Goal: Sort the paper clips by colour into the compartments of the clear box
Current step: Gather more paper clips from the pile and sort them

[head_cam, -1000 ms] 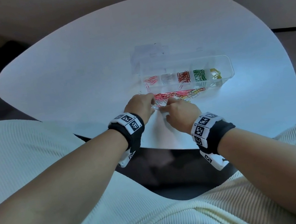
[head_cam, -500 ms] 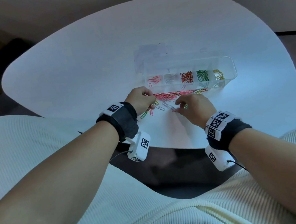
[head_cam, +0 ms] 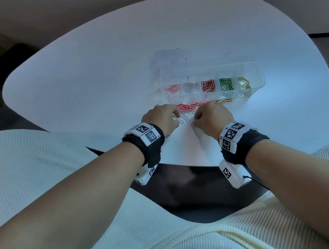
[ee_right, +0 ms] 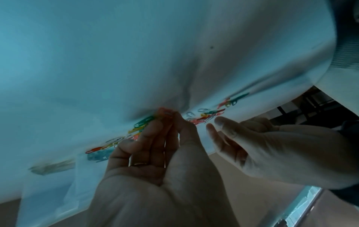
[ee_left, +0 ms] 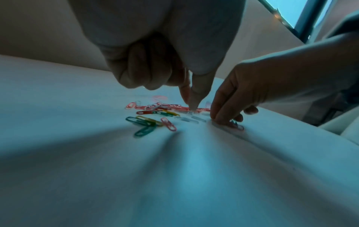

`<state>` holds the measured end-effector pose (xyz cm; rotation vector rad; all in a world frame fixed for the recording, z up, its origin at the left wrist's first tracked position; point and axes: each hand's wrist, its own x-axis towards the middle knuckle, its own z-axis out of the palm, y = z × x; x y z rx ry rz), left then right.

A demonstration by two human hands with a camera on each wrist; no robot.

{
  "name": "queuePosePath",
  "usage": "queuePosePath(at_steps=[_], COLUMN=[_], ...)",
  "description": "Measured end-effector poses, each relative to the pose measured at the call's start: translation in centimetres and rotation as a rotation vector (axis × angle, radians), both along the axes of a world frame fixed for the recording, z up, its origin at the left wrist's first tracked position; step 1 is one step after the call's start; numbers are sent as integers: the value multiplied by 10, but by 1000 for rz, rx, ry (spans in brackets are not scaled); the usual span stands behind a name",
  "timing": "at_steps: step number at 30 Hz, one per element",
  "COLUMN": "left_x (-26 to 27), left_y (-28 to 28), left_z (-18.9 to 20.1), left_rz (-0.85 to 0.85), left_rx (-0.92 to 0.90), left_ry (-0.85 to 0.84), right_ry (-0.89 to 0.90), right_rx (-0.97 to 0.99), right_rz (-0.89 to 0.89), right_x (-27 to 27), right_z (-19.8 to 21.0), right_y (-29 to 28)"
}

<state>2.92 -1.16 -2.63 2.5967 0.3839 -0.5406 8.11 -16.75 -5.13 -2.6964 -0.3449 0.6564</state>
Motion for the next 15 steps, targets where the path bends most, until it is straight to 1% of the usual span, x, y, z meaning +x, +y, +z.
queuePosePath(at_steps=[2,4,9,11,12,15], left_x=[-1,-3,-3,-3,-3,-3], left_y=[-2,-2,-3,-4,-5,-3], left_z=[-3,-6,-10,-12,-13,-14], left_rz=[-61,-118,-187,-205,-208,-202], left_rx=[63,110,174,184,184,176], left_ry=[3,5,-2,-14,-26,-54], right_ry=[-7,-4,-21,52,116,404], right_rx=[2,50,381,514,583,840], right_rz=[-27,-53,-176,-267,-329,-533], right_x=[0,1,8,12,13,15], right_z=[0,0,9,12,13,18], right_y=[-4,-7,-12,-11,-11,-9])
